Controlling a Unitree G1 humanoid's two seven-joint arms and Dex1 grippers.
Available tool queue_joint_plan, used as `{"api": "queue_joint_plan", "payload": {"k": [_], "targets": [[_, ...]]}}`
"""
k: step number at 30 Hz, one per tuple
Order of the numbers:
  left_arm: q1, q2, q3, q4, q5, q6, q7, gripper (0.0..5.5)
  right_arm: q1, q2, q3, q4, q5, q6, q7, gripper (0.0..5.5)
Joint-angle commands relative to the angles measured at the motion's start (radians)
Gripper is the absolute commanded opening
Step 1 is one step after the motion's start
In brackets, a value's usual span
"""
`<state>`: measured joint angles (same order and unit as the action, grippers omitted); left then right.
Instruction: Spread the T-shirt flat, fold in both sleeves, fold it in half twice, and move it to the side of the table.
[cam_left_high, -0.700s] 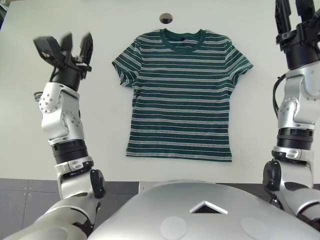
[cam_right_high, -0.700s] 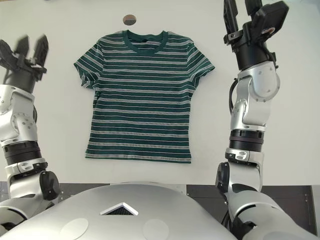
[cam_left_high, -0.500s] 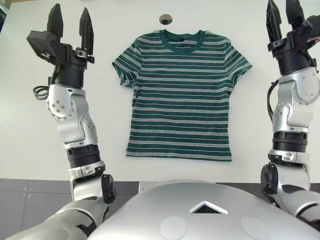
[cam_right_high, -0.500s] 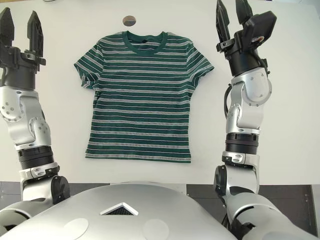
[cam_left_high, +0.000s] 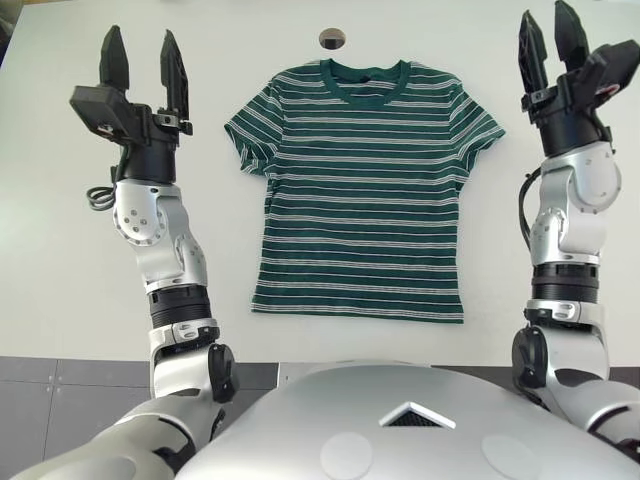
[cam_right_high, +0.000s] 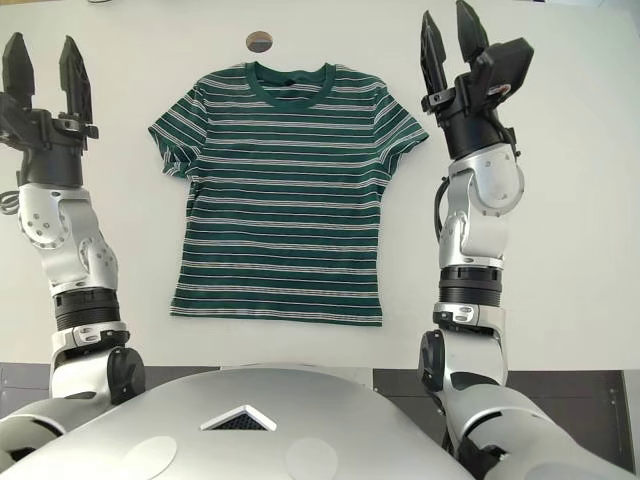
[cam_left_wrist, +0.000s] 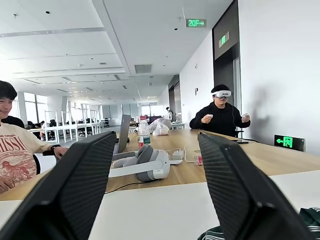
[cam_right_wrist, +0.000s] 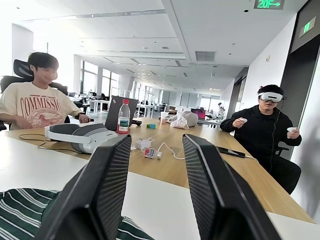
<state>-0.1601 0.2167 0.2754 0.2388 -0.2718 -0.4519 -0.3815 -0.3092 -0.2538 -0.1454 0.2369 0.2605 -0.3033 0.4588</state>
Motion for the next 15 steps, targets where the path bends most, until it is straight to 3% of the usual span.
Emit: {"api": "queue_joint_plan", "payload": {"k": [1, 15], "targets": [[-0.008, -0.015, -0.006, 0.017, -0.009, -0.013, 0.010, 3.05, -0.041, -0.004, -0.005, 0.021, 0.004, -0.013, 0.006, 1.91], [-0.005, -0.001, -0.012, 0.017, -0.031, 0.096, 0.016, 3.05, -0.069, 0.001, 0.008, 0.051, -0.008, -0.027, 0.011, 1.91]]}}
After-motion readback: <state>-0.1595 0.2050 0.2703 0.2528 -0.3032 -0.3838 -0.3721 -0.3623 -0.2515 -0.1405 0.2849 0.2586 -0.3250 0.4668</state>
